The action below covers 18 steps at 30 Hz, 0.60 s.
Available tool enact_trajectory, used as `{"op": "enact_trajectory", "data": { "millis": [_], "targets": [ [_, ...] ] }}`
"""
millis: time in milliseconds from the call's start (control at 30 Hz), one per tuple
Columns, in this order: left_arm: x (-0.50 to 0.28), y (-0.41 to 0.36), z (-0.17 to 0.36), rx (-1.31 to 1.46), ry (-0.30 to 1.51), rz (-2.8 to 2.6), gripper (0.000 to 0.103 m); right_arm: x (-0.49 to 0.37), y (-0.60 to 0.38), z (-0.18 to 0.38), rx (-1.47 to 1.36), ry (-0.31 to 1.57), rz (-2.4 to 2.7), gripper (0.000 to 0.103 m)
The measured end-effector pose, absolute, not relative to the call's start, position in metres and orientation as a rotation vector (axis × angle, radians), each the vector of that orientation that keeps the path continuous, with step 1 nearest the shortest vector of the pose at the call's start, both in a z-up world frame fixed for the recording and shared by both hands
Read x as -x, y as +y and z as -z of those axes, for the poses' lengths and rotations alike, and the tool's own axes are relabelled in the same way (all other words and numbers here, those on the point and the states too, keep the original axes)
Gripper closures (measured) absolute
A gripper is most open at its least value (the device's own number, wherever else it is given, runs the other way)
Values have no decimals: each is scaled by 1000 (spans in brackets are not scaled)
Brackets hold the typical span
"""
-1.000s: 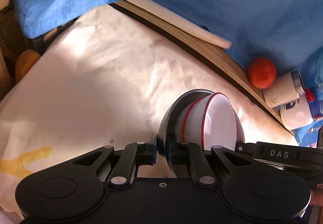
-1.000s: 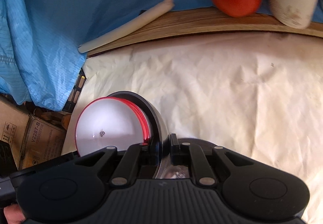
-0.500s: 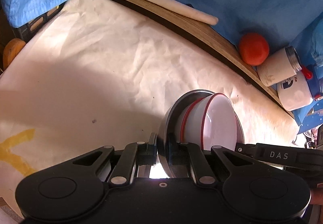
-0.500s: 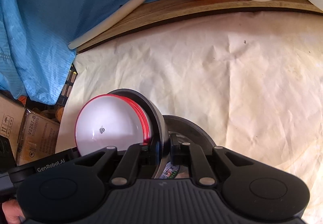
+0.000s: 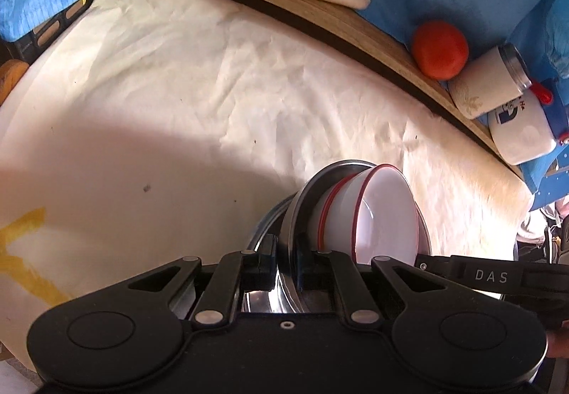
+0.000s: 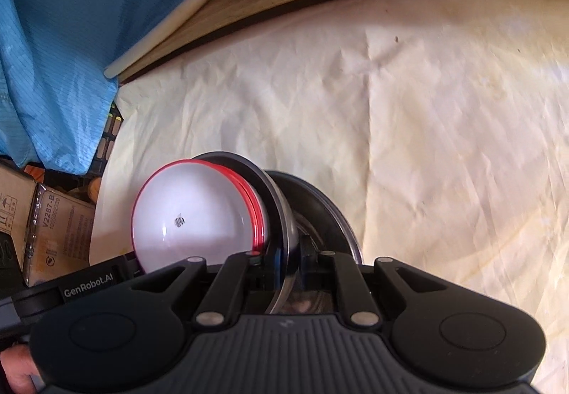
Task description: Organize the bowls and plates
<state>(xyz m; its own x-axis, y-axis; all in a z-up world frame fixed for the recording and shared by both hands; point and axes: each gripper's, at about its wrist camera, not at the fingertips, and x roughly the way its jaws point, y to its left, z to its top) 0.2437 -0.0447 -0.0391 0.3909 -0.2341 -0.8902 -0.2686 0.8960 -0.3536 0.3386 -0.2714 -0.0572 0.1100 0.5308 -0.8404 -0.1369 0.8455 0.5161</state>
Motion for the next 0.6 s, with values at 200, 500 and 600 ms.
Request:
{"op": "enact_trajectory", "data": {
  "millis": [200,500,600],
  "targets": [
    [-244,-48,39,475,1206,-20,94,-336,-275,61,-350,1401,-503,92],
    [-237,-50,43,480,1222,-29,95,-330,-278,63,-335,1420,-510,92],
    [-235,-51,44,483,1224,-32,95,-328,-279,63,-330,1423,-512,92]
  ]
}}
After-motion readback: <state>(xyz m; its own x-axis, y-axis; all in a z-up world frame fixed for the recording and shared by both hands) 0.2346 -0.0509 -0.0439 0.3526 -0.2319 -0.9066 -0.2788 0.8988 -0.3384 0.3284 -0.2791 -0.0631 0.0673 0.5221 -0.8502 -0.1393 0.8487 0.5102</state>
